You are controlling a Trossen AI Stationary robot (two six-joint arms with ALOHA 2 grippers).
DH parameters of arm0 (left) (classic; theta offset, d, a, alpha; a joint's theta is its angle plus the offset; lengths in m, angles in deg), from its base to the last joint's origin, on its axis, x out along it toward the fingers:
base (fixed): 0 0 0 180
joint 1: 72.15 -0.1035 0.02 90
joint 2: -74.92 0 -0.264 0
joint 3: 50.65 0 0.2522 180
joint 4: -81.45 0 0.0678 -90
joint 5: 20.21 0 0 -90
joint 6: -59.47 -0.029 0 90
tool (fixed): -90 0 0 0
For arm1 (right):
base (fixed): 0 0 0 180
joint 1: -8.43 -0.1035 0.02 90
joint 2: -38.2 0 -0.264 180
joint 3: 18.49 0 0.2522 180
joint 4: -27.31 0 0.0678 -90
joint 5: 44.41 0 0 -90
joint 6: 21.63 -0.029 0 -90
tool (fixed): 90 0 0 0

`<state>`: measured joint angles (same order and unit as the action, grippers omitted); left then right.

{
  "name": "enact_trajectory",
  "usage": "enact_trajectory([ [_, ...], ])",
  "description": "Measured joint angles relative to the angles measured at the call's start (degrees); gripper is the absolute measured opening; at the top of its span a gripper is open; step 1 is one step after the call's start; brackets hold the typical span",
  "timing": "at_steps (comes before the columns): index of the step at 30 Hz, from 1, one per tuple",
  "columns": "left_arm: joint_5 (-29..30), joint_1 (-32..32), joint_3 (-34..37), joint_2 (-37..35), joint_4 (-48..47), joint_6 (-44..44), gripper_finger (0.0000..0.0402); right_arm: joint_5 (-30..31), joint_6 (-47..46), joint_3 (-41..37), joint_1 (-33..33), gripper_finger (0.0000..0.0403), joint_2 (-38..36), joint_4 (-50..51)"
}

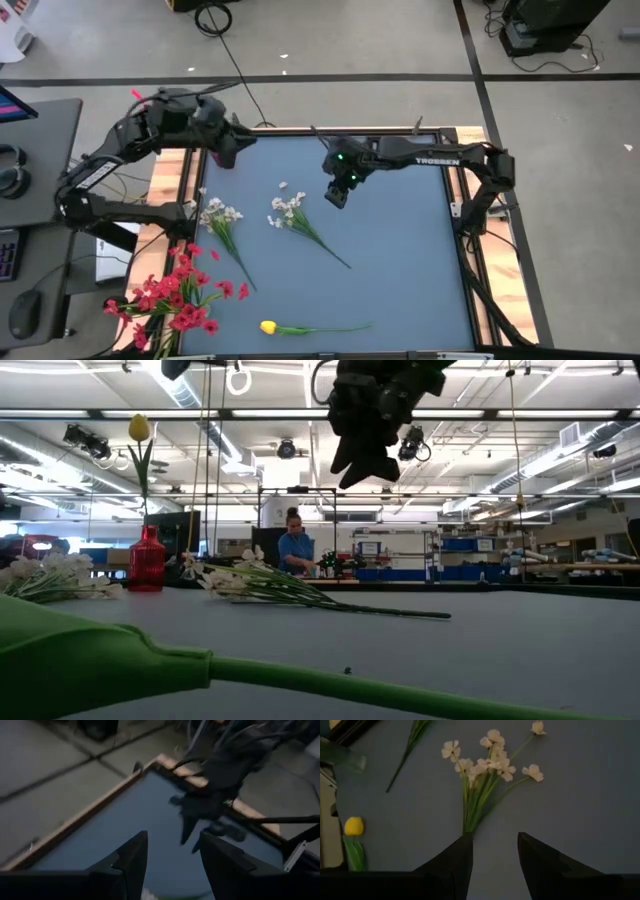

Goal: Sort flowers into vase by color
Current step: Put the right white flowers into the pink vase

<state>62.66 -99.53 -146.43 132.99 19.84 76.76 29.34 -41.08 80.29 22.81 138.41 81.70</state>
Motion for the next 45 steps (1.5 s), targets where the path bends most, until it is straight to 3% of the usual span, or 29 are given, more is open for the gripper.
enact_trajectory([
  [4, 0.0, 0.0, 0.0, 2.1, -4.2, 5.6, 0.0183, 1.6, -1.4, -5.5, -1.8, 0.0164, -2.3, -3.8],
  [11, 0.9, 3.7, -0.9, 2.7, -4.9, -0.8, 0.0164, -1.3, -1.4, -9.3, -3.2, 0.0164, -2.0, -4.9],
  [19, 13.9, 11.6, -8.4, 5.9, -6.0, -10.1, 0.0131, -1.1, -3.6, -10.4, -3.8, 0.0164, -2.0, -8.8],
  [26, 16.3, 12.1, -9.6, 6.3, -5.7, -2.4, 0.0113, 0.4, -4.2, -10.5, -4.7, 0.0164, -0.7, -13.8],
  [39, 15.0, 13.3, -9.5, 6.7, -9.6, 9.5, 0.0112, 3.8, -3.3, -10.4, -10.1, 0.0218, 12.7, -24.4],
  [45, 15.0, 15.7, -9.5, 6.7, -10.9, 12.1, 0.0112, 3.0, -1.5, -10.4, -11.5, 0.0222, 17.8, -28.9],
])
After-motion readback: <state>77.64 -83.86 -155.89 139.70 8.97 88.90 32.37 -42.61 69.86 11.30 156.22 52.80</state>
